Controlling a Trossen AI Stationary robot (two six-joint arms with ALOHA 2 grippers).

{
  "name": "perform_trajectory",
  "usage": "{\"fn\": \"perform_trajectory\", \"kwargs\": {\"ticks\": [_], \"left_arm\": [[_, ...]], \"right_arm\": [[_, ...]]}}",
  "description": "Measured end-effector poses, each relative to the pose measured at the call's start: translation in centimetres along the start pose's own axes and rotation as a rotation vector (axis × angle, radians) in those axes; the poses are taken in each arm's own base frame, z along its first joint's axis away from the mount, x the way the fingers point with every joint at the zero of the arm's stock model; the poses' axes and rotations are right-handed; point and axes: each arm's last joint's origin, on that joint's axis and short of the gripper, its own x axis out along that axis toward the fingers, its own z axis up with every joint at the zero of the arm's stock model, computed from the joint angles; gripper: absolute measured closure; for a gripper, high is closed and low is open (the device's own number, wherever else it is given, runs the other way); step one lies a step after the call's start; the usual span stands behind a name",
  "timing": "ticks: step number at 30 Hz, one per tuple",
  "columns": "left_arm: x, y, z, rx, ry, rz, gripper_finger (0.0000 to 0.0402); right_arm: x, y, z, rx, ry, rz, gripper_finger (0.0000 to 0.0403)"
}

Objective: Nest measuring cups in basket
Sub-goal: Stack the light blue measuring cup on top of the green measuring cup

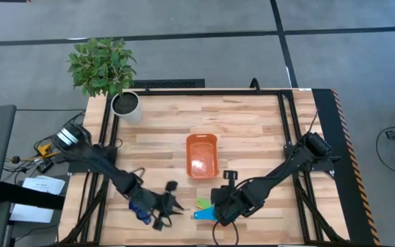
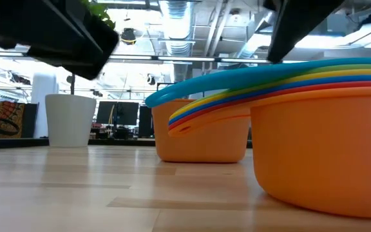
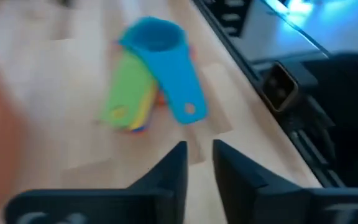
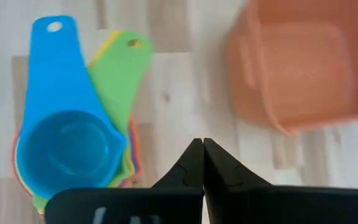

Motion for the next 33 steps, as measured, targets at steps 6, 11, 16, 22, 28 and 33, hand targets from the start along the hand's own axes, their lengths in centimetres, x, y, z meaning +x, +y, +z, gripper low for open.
{"fn": "perform_trajectory", "kwargs": {"ticks": [6, 11, 16, 22, 28, 33], "left_arm": [[3.7, -1.1, 0.7, 0.136, 0.04, -0.151, 0.0396], [5.0, 0.1, 0.7, 0.133, 0.106, -0.264, 0.0398], [5.8, 1.1, 0.0, 0.116, 0.118, -0.277, 0.04], [5.9, 1.1, 0.6, 0.161, 0.059, -0.278, 0.0401], [6.0, 1.8, 0.6, 0.161, 0.063, -0.255, 0.0401], [6.1, 2.1, 0.6, 0.158, 0.068, -0.244, 0.0401]], "right_arm": [[-2.1, -1.3, -1.0, 0.153, -0.025, -0.148, 0.0394], [-3.2, -1.8, -1.2, 0.199, -0.059, -0.179, 0.0386], [-3.5, -2.0, -1.1, 0.207, -0.065, -0.17, 0.0389], [-3.5, -2.0, -1.1, 0.199, -0.062, -0.172, 0.0391], [-3.4, -2.0, -1.1, 0.192, -0.063, -0.172, 0.0384], [-3.5, -2.0, -1.1, 0.173, -0.061, -0.173, 0.0392]]}}
